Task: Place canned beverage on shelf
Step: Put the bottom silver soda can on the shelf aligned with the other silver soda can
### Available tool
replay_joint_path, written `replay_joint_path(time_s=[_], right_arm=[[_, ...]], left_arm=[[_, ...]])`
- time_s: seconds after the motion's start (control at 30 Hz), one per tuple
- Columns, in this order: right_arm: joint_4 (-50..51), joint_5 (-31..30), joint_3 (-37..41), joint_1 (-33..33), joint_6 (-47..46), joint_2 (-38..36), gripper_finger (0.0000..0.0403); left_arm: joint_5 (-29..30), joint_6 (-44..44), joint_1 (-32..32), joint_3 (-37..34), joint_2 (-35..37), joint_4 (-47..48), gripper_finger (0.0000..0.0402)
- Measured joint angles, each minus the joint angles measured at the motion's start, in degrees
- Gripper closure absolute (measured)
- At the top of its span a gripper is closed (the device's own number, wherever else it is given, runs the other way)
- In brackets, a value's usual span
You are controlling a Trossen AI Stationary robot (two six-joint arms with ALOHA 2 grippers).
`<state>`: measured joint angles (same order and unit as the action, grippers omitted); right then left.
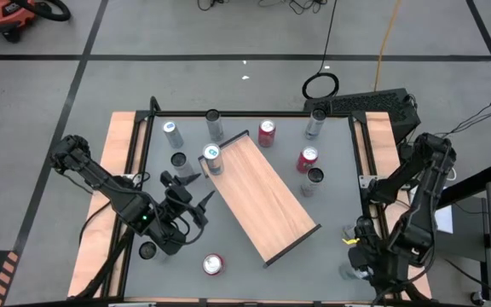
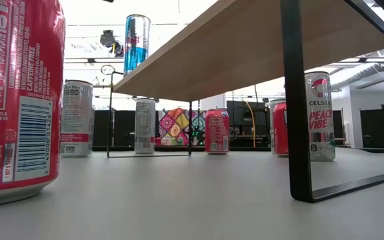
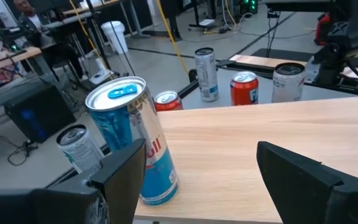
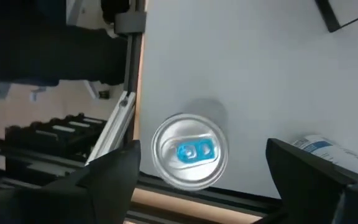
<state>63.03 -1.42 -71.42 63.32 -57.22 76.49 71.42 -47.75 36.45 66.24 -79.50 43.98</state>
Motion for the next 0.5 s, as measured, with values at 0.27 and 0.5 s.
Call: replay_joint_path(time_s=[0.27, 0.5], right_arm=[[0.1, 0.0, 0.0, 1.4, 4.0, 2.0, 0.0085], [-0.5, 0.3, 0.0, 1.3, 7.4, 5.0, 0.0085]], left_arm=[[-0.8, -1.4, 0.0, 0.0, 0.0, 0.0, 0.0102], [-0.8, -1.6, 0.0, 0.0, 0.0, 0.0, 0.0102]])
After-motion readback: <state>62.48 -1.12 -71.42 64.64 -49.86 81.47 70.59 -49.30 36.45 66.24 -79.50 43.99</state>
